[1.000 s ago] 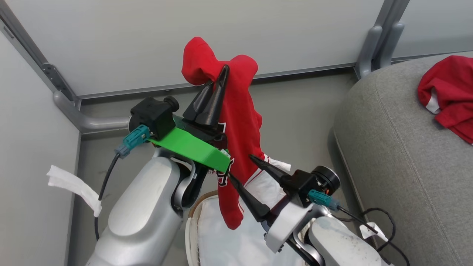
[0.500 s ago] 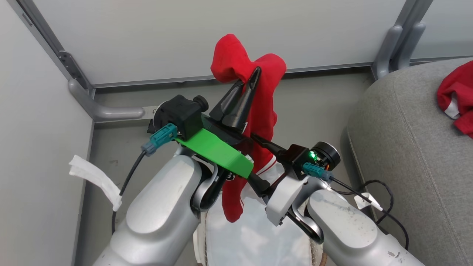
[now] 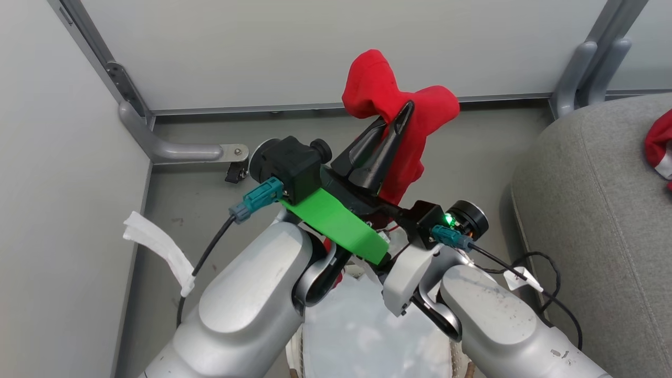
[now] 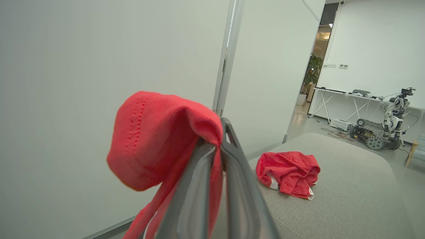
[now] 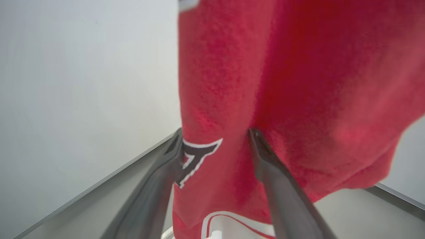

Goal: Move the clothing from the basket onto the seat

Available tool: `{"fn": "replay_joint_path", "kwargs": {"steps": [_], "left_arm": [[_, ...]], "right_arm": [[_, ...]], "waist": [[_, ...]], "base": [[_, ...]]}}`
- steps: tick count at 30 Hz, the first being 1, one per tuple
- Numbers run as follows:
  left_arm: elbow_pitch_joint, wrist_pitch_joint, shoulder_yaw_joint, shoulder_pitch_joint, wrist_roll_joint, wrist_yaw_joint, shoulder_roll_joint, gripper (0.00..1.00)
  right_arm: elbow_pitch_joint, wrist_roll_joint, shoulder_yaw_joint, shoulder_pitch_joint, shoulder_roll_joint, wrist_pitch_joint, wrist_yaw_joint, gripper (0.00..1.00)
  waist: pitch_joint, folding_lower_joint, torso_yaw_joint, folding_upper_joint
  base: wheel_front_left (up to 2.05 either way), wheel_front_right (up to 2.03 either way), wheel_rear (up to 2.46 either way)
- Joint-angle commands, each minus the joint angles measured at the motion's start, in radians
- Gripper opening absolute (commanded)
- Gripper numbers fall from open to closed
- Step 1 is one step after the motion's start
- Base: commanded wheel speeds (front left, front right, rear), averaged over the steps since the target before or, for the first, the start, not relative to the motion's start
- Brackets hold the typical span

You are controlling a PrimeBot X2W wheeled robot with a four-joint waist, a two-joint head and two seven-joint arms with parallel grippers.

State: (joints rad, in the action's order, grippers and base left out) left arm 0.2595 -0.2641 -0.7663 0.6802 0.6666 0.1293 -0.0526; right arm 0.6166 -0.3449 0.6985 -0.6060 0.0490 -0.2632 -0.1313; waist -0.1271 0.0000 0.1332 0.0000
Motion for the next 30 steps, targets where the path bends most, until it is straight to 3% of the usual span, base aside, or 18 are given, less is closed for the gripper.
{"fn": "replay_joint_path", "kwargs": {"steps": [1, 24, 25, 26, 30], "left_arm": [[-0.006, 0.000, -0.002, 0.018, 0.001, 0.003, 0.001, 0.00], [0.010, 0.000, 0.043, 0.011, -0.016, -0.001, 0.002, 0.00], [0.013, 0.000, 0.046, 0.009, -0.021, -0.003, 0.002, 0.17], [0.024, 0.001, 0.043, 0.006, -0.028, -0.007, 0.002, 1.00], [0.052, 0.000, 0.066, -0.008, -0.054, -0.013, 0.001, 1.00]], "right_arm": [[0.004, -0.018, -0.001, -0.006, 0.004, -0.002, 0.001, 0.00], [-0.027, -0.051, 0.013, -0.011, 0.004, -0.002, 0.001, 0.00], [-0.030, -0.054, 0.016, -0.013, 0.004, -0.002, 0.001, 0.00], [-0.034, -0.055, 0.020, -0.014, 0.004, -0.002, 0.001, 0.00], [-0.055, -0.062, 0.033, -0.009, 0.004, -0.002, 0.001, 0.00]], "waist": [[0.000, 0.0000, 0.004, 0.0000], [-0.015, 0.0000, -0.017, 0.0000], [-0.015, 0.0000, -0.021, 0.0000], [-0.015, 0.0000, -0.026, 0.0000], [-0.017, 0.0000, -0.059, 0.0000]], "base": [[0.00, 0.00, 0.00], [0.00, 0.00, 0.00], [0.00, 0.00, 0.00], [0.00, 0.00, 0.00], [0.00, 0.00, 0.00]]}}
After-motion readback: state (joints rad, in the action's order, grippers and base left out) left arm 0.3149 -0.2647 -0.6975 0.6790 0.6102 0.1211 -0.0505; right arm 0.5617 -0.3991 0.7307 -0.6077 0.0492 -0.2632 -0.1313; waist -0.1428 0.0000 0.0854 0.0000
